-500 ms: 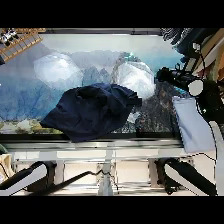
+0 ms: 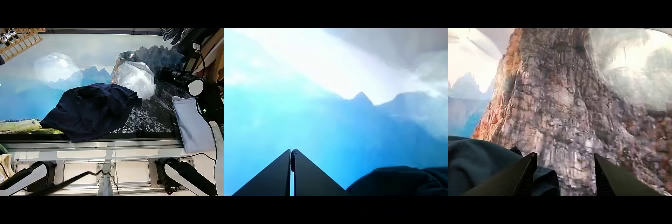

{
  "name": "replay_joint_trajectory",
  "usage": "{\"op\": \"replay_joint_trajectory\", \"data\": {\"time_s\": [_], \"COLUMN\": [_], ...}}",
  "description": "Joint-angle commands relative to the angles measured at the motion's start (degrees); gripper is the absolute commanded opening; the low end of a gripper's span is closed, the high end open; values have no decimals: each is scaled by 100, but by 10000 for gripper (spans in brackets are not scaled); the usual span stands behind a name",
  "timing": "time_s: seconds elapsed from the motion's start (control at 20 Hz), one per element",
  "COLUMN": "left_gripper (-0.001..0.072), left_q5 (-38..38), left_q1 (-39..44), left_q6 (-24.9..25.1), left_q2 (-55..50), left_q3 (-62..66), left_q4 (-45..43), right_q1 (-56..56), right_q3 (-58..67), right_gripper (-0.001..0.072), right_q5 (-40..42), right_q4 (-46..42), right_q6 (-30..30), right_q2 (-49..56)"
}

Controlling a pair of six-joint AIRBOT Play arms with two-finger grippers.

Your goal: Fold the clothes and pants, and hang the long-sleeved shirts on hangers.

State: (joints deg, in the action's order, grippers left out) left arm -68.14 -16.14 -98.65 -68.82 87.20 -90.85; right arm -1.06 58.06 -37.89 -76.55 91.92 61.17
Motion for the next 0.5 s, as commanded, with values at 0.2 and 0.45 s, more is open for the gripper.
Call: {"op": "replay_joint_trajectory", "data": {"time_s": [0.2,0.45], "left_gripper": [18,720], "left_q5": [557,343], "left_q1": [-4,-2], "left_q6": [-2,221], "left_q2": [-177,-365], "left_q3": [7,4], "left_q4": [33,944], "right_q1": [-7,-7], "right_q3": [4,2], "right_gripper": [419,283], "right_q5": [632,-133], "right_q4": [715,612], "right_q6": [37,22], "right_q2": [7,9]}}
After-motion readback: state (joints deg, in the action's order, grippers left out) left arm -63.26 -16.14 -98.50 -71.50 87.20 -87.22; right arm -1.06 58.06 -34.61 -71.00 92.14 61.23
